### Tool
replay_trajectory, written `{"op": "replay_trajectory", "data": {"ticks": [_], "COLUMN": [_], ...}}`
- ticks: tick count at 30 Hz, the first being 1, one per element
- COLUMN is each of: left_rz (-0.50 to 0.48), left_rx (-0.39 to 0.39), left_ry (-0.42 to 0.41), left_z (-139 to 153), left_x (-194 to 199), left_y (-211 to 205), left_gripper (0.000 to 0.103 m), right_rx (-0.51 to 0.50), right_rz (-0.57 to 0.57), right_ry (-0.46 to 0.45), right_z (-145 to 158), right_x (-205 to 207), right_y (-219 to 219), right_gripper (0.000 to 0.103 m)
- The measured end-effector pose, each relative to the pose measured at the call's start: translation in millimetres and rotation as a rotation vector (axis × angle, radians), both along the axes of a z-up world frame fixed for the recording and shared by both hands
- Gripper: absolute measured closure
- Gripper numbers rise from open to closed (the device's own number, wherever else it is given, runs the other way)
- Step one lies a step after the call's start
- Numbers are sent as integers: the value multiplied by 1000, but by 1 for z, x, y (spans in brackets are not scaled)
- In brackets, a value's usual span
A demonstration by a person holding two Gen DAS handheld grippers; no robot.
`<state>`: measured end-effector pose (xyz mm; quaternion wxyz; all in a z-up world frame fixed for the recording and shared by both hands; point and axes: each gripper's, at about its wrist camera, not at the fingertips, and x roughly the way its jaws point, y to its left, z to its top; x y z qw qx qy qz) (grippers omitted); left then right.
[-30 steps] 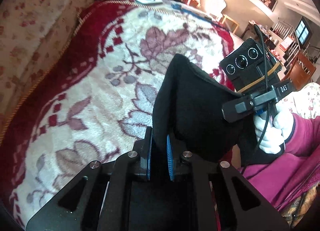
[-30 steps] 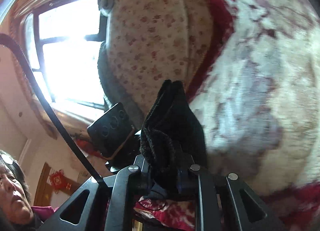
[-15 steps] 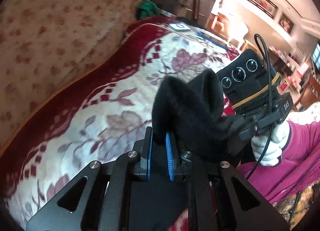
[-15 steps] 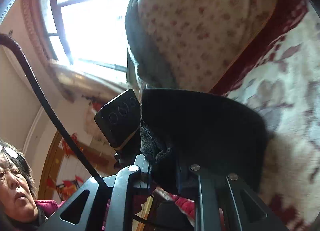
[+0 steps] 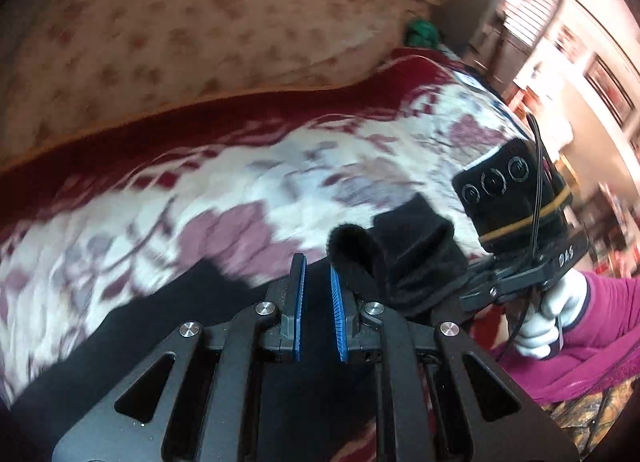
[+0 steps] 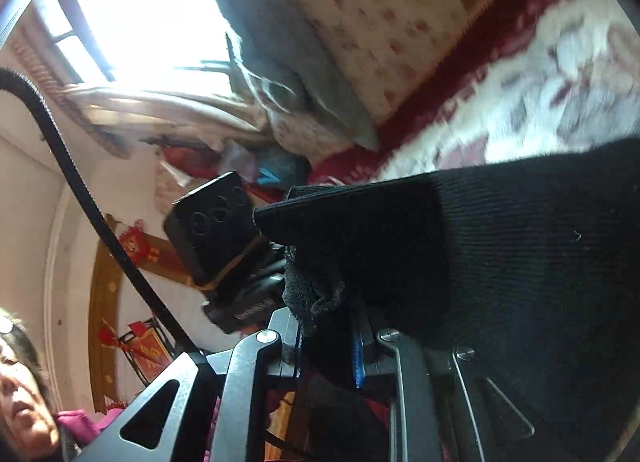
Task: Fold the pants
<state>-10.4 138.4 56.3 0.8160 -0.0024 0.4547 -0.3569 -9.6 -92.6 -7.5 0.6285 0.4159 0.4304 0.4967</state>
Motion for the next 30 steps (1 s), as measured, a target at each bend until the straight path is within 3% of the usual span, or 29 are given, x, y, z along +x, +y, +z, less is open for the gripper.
{"op": "replay_trajectory", "data": {"ticks": [5, 8, 12, 22, 26, 29, 30], "left_rz": [85, 110, 126, 116, 156, 225, 246], "left_rx": [-32, -44, -62, -92, -60, -26, -9], "left_ry": [23, 20, 15, -27, -38, -42, -45], "left_z": [-7, -6, 2, 22, 21, 20, 19], "left_x": [-4, -7, -13, -38, -45, -50, -52], "left_y": [29, 33, 33, 16, 8, 8, 8], "left_gripper": [92, 92, 92, 92, 92, 92, 87], "right_rx": [-100, -146, -124, -125, -154, -240, -267], "right_rz": [12, 25, 63, -113, -121, -125, -125], "right_ry": [-23, -30, -10, -54, -74, -124, -143], "right_z": [-11, -11, -2, 28, 33, 41, 43], "right_x": [7, 9, 9, -5, -13, -18, -19], "right_y": [25, 36, 35, -38, -42, -32, -27], "right_gripper": [86, 75, 62, 62, 62, 62, 61]}}
